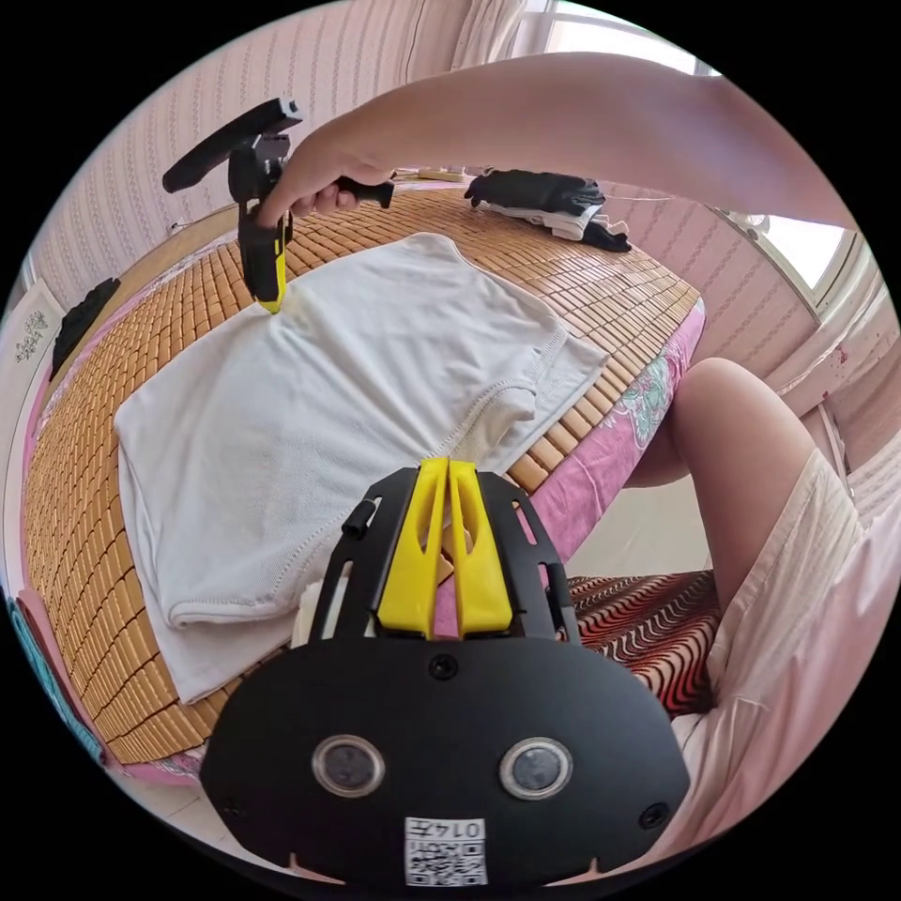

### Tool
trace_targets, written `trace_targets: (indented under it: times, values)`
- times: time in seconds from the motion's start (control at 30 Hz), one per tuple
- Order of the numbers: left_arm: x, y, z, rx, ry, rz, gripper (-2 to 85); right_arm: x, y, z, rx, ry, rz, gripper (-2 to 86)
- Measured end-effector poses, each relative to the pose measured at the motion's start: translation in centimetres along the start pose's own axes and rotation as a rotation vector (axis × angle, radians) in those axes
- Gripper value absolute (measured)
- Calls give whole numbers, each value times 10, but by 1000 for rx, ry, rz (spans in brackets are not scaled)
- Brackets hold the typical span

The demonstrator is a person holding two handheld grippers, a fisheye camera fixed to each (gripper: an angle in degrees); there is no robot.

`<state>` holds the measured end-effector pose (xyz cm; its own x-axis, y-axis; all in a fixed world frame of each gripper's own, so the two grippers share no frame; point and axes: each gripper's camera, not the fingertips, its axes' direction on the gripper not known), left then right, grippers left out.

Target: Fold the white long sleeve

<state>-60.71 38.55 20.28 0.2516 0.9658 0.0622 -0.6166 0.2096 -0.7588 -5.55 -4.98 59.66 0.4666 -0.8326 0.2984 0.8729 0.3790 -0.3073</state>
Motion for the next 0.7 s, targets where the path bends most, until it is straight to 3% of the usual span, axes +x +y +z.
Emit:
trace_targets:
  times: [0.1, 0.2, 0.27, 0.37, 0.53, 0.7]
  values:
    - [5, -1, 0, -1, 3, 11, -8, 7, 2, 12, -33, -13, -17, -4]
    - [13, 2, -3, 36, -10, -15, -4, 22, 39, -4, 116, -68, 33, -3]
    - [25, 2, -12, 105, -42, 15, 22, 30, 108, -23, 301, -110, 121, 1]
    - [38, -7, -24, 184, -2, 62, 84, 27, 220, -17, 419, -78, 291, 10]
    - [63, -35, -10, 166, 97, 133, 124, 5, 368, 54, 324, -211, 587, 84]
    - [98, -70, 16, 136, 110, 224, 166, -8, 435, 103, 329, -341, 668, 51]
